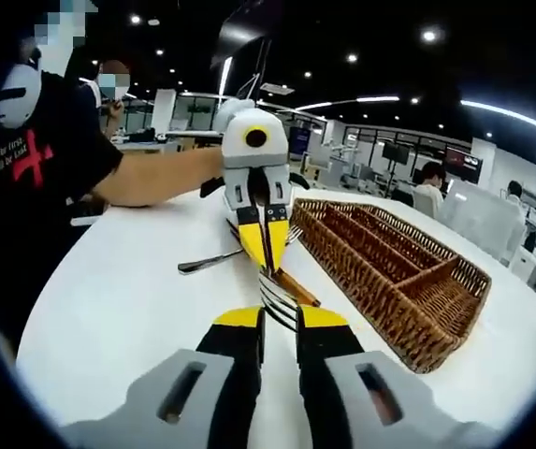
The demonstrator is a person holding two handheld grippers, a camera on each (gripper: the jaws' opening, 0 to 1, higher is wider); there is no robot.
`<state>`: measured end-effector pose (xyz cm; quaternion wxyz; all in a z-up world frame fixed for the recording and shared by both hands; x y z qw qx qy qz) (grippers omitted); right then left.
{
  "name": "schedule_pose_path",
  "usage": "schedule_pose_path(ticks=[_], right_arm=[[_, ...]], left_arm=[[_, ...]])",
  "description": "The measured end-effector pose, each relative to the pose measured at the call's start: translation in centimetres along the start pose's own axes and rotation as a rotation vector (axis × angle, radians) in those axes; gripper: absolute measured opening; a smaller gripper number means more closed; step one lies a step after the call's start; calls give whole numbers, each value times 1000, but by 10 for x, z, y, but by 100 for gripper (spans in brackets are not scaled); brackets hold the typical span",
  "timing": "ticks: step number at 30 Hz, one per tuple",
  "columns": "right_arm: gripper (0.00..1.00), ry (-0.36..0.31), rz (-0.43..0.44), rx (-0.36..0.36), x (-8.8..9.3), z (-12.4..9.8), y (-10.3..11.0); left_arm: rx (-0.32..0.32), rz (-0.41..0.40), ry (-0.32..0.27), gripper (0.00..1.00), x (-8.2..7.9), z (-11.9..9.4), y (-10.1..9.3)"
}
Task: Arrange the knives, forks, and spoons in their matching storage slots by inserting each utensil handle-first until every utensil is classified and aligned in the correct compartment
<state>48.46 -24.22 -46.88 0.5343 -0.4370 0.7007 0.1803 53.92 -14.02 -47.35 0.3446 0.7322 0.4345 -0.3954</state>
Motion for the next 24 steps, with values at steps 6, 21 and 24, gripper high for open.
schedule_pose_path(ticks=[6, 21, 24], right_arm=[[12, -58, 45, -11, -8, -4, -1], [0, -104, 46, -164, -17, 0, 21], [0, -115, 52, -177, -17, -1, 22]], left_arm=[[4, -1, 5, 0, 1, 0, 0], [6, 6, 7, 12, 1, 0, -5], [8, 34, 20, 12, 0, 3, -8]])
Point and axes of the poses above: the point that each gripper's makers call its tool centre point, and the gripper's own axes: z roughly forward along the fingers, y roughly to its left, x roughly out of its underside, the point moved 4 cm from there along -z, roughly backward along the fingers, and after that the axes turned 2 degrees about -z, right-handed, at the moved point
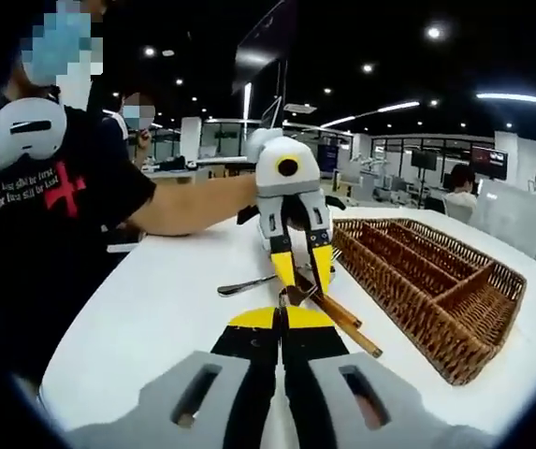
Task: Arrange the knives, forks, and spoons in their matching storage slots by inserting each utensil handle-first until every utensil is classified and aligned in the correct compartment
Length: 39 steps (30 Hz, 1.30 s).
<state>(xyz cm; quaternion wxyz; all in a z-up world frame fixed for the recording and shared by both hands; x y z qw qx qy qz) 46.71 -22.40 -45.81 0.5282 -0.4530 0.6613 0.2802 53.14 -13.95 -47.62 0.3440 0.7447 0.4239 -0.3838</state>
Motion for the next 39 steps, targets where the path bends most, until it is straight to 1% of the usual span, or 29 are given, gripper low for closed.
schedule_pose_path(ticks=[2, 4, 6, 9, 14, 16, 17, 18, 20, 23, 26, 27, 28, 29, 30, 31, 32, 33, 36, 38, 39], right_arm=[[0, -7, 6, -6, -1, 0, 1], [0, -9, 3, -17, -2, 0, 3], [0, -22, 8, -25, -4, -1, 5], [0, -21, 3, -26, -3, 0, 5], [0, -41, 15, -32, -6, 0, 6], [2, -63, 20, 24, -8, -1, -3], [3, -67, 44, 18, -7, -3, -5], [4, -71, 50, 25, -7, -4, -6], [6, -78, 48, 44, -9, -6, -9], [7, -82, 45, 51, -10, -6, -8], [7, -63, 35, 61, -7, -5, -10], [7, -53, 29, 67, -5, -5, -10], [6, -17, 7, 86, 0, -6, -13], [6, -7, -3, 97, 2, -7, -15], [10, -9, 2, 98, 2, -7, -15], [15, -12, 9, 104, 2, -8, -16], [23, -24, 21, 108, 0, -10, -18], [33, -32, 26, 120, -1, -12, -20], [50, -38, 31, 189, -2, -19, -31], [59, -47, 63, 218, -1, -23, -36], [66, -63, 95, 244, -1, -26, -41]], left_arm=[[-11, 35, 20, 11, 1, 4, 0], [-13, 44, 21, 8, 1, 4, 3], [-7, 44, 23, 6, 3, 5, 3], [-2, 38, 19, 6, 3, 4, 3], [21, 28, 14, 3, 2, 0, -1], [13, 23, 28, 2, 0, -6, 1], [10, 27, 27, 2, -2, -8, 0], [11, 30, 26, 1, -5, -10, -1], [18, 44, 40, 0, -7, -12, -5], [10, 51, 56, 0, -11, -15, -6], [4, 61, 91, 0, -8, -16, -5], [0, 57, 115, 0, -5, -17, -5], [-3, 60, 121, 0, -4, -18, -5], [-8, 57, 122, 0, -4, -19, -4], [-17, 48, 117, 0, -4, -22, -3], [-19, 45, 115, 0, -4, -23, -2], [-24, 40, 113, 0, -4, -26, -1], [-30, 36, 115, 0, -4, -28, 0], [-50, 25, 128, 0, -3, -33, 2], [-64, 11, 129, 0, -4, -37, 3], [-70, 7, 127, 0, -5, -39, 3]])
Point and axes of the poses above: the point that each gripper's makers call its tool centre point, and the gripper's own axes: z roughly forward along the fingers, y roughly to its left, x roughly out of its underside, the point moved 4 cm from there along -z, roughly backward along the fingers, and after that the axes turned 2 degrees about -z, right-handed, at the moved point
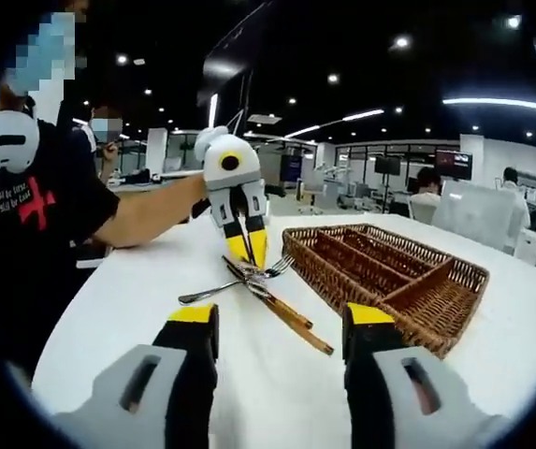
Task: Arrange the knives, forks, and spoons in their matching storage slots by inserting each utensil handle-first until every utensil is classified and aligned in the correct compartment
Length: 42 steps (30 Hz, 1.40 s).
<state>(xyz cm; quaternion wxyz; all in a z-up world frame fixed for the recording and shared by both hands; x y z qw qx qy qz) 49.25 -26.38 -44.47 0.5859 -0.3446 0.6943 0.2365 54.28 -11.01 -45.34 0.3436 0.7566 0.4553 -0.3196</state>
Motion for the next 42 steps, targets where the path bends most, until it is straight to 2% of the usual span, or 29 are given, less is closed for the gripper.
schedule_pose_path(ticks=[5, 7, 9, 15, 21, 28, 35, 42], right_arm=[[93, -3, 38, 72, -1, -5, -14], [99, 10, 70, 91, 1, -6, -17], [99, 49, 98, 133, 7, -10, -23], [99, 39, 84, 152, 4, -14, -30], [99, 22, 69, 150, -4, -17, -26], [99, 6, 66, 143, -9, -18, -24], [99, 9, 72, 154, -8, -19, -26], [99, 6, 71, 159, -9, -20, -27]], left_arm=[[-10, -11, 33, 0, -1, -7, -2], [-17, -12, 42, 0, -3, -11, -1], [-28, -14, 46, 0, -6, -15, 0], [-62, -18, 73, 0, -14, -25, 2], [-82, 5, 116, 0, -32, -39, -2], [-108, 33, 158, 0, -42, -45, -2], [-112, 67, 169, 0, -48, -44, -1], [-120, 102, 200, 0, -42, -42, 4]])
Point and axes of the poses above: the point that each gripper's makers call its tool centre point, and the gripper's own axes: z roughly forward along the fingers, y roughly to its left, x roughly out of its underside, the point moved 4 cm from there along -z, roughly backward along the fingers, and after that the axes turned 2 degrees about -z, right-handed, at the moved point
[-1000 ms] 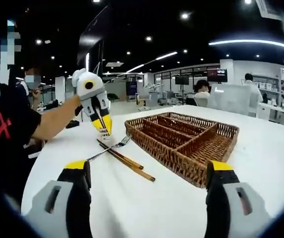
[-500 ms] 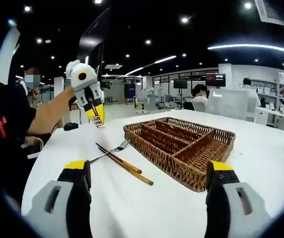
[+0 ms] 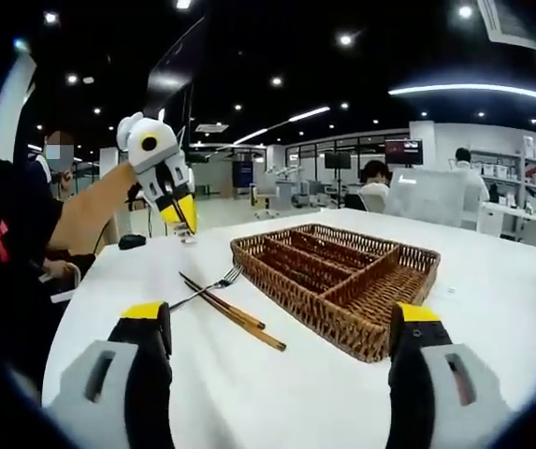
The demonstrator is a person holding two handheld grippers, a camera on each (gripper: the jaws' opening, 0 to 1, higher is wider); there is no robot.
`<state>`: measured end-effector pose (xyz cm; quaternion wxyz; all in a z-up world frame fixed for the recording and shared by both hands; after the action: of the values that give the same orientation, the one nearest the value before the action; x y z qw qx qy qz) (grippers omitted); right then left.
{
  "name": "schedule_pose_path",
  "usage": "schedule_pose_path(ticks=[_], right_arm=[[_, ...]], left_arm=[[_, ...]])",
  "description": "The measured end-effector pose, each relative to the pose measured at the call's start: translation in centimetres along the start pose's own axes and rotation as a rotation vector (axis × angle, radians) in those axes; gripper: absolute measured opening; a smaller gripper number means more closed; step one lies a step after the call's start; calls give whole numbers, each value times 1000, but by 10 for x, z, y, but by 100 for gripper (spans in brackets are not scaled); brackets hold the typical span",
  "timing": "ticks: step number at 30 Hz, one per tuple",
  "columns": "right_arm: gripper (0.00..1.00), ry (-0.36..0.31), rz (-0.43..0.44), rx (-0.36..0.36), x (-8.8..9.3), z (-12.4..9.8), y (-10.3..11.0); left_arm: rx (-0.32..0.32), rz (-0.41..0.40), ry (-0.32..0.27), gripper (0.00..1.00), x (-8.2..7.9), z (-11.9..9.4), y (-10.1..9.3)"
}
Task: Arrange the knives, forks, and spoons in their matching storage slots by inserting each utensil handle-first until every utensil is classified and aligned in the correct compartment
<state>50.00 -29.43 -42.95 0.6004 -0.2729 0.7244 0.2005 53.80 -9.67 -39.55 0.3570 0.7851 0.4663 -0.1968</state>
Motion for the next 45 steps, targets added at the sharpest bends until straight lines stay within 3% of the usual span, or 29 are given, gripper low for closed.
schedule_pose_path(ticks=[33, 45], right_arm=[[99, 9, -7, 10, 0, 2, 0], [99, 8, -6, 28, -1, 2, -2]], left_arm=[[-101, 25, 82, 0, 19, 13, 31], [-110, 23, 62, 0, 32, 21, 52]])
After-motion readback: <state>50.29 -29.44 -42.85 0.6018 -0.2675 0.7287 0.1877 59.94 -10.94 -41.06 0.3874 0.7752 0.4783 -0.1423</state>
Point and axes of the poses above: the point that each gripper's makers call its tool centre point, and the gripper's own axes: z roughly forward along the fingers, y roughly to its left, x roughly out of its underside, the point moved 4 cm from there along -z, roughly backward along the fingers, and after that the axes turned 2 degrees about -z, right-handed, at the moved point
